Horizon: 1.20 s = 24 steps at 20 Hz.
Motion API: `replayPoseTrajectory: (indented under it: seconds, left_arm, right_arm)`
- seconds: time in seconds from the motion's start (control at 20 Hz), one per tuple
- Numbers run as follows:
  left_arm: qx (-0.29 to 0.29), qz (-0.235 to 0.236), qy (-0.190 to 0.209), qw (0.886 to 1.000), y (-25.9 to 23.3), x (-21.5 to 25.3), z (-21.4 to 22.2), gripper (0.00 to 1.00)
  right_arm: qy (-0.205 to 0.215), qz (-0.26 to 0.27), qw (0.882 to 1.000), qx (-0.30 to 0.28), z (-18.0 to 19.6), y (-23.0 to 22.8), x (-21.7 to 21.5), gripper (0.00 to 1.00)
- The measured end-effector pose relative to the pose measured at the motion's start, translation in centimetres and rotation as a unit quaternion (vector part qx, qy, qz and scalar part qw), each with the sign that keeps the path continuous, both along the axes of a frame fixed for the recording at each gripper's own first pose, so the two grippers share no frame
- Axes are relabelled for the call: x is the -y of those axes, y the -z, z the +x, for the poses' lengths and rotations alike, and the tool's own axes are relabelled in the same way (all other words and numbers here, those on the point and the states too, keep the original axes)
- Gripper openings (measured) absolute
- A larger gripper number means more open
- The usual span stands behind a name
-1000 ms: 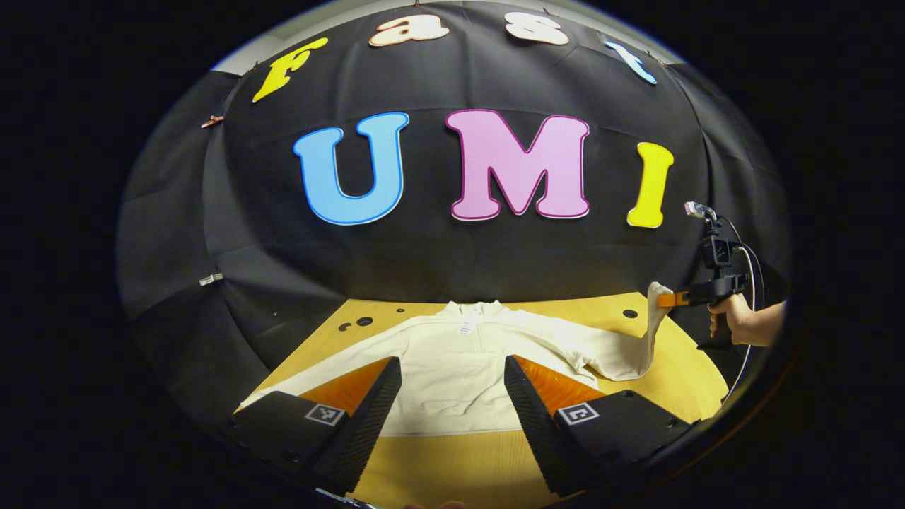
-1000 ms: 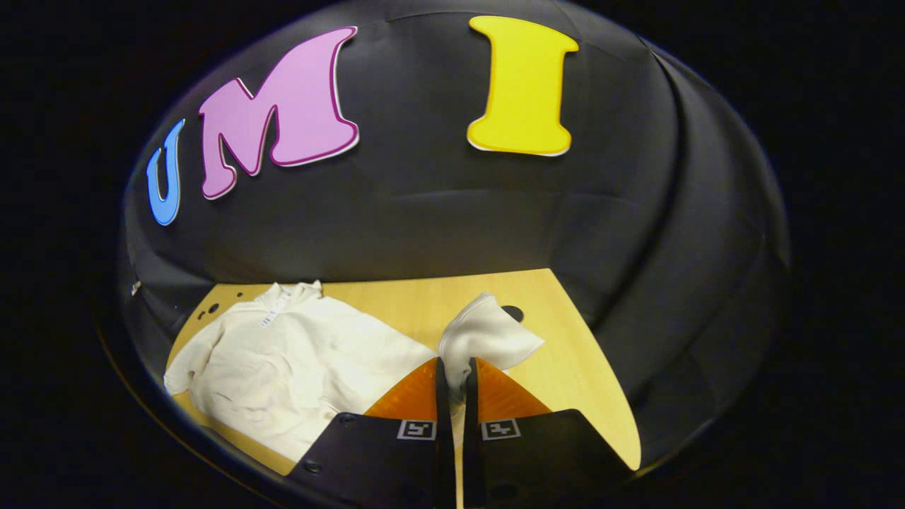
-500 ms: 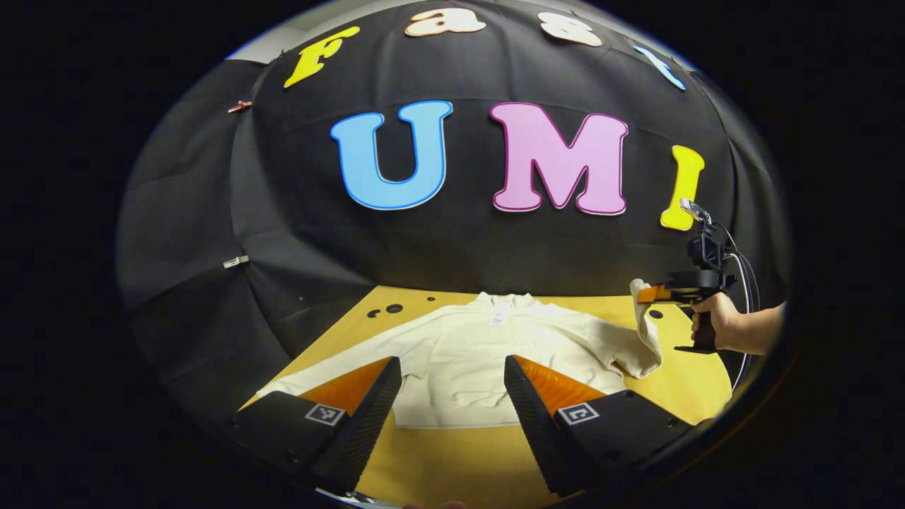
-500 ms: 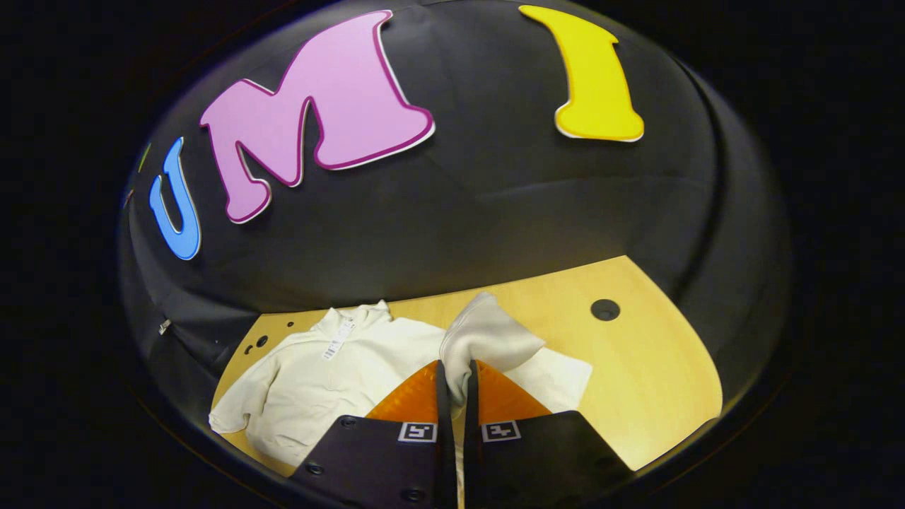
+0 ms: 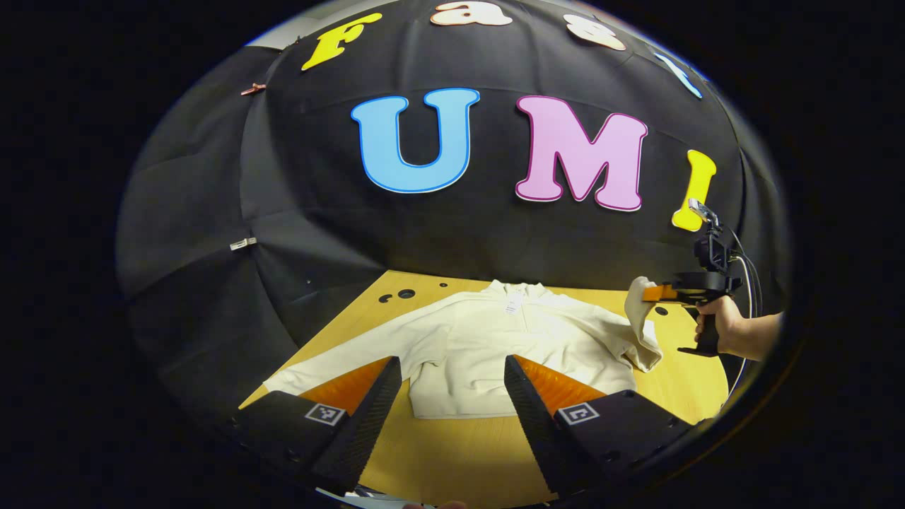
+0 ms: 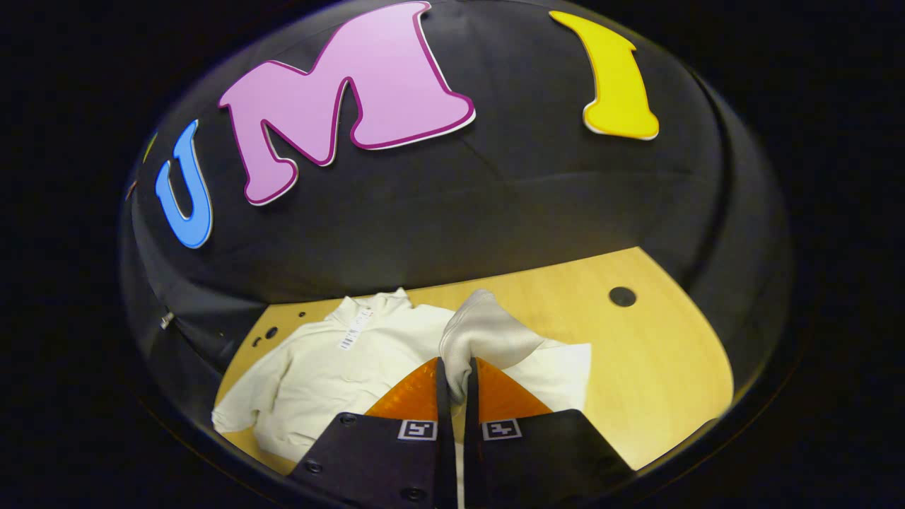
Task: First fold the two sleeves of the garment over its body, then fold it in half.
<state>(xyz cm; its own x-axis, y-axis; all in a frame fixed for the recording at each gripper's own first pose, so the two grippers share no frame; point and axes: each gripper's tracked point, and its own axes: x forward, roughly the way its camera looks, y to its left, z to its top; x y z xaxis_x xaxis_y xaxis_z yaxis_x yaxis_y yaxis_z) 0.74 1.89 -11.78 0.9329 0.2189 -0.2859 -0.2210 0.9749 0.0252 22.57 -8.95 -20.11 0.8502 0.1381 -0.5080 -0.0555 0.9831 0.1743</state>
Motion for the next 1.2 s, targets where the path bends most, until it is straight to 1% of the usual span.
replayPoseTrajectory:
  seconds: [0.1, 0.25, 0.4, 0.5, 0.55, 0.65, 0.7, 0.85, 1.0, 1.2]
  left_arm:
    - [0.0, 0.007, 0.015, 1.0, 0.0, 0.1, 0.4, 0.94]
    - [0.011, 0.008, 0.03, 0.999, -0.9, 0.3, 0.8, 0.94]
    - [0.021, -0.01, 0.044, 0.999, -1.0, 0.7, 0.8, 0.94]
    - [0.02, -0.018, 0.059, 0.998, -0.7, 1.0, 0.5, 0.93]
    - [0.022, -0.018, 0.066, 0.997, -0.7, 0.8, 0.3, 0.94]
    - [0.023, -0.016, 0.075, 0.997, -0.5, 0.2, -0.3, 0.93]
    - [0.022, -0.017, 0.076, 0.997, -0.1, -0.4, -0.5, 0.93]
    - [0.017, -0.022, 0.061, 0.998, 0.5, -2.8, -0.8, 0.94]
    - [0.018, -0.033, 0.031, 0.999, 0.8, -5.7, -1.5, 0.94]
    - [0.015, -0.049, -0.019, 0.999, 1.3, -10.0, -2.5, 0.96]
  right_arm:
    - [0.01, -0.031, 0.999, 0.007, -1.6, -1.4, 3.3, 0.08]
    - [0.024, -0.048, 0.998, 0.039, -4.0, -5.6, 6.1, 0.08]
    - [0.044, -0.034, 0.996, 0.064, -6.1, -9.5, 6.5, 0.08]
    - [0.049, -0.022, 0.995, 0.08, -6.6, -11.9, 5.6, 0.08]
    - [0.044, -0.034, 0.994, 0.089, -6.6, -12.9, 4.8, 0.08]
    - [0.018, -0.062, 0.991, 0.116, -6.0, -15.4, 2.6, 0.08]
    - [0.004, -0.066, 0.991, 0.118, -5.4, -15.9, 0.7, 0.08]
    - [-0.025, -0.051, 0.991, 0.118, -3.5, -16.8, -4.5, 0.08]
    - [-0.054, -0.029, 0.992, 0.111, -1.6, -16.3, -10.2, 0.08]
    - [-0.108, -0.032, 0.989, 0.095, 0.7, -14.0, -18.6, 0.08]
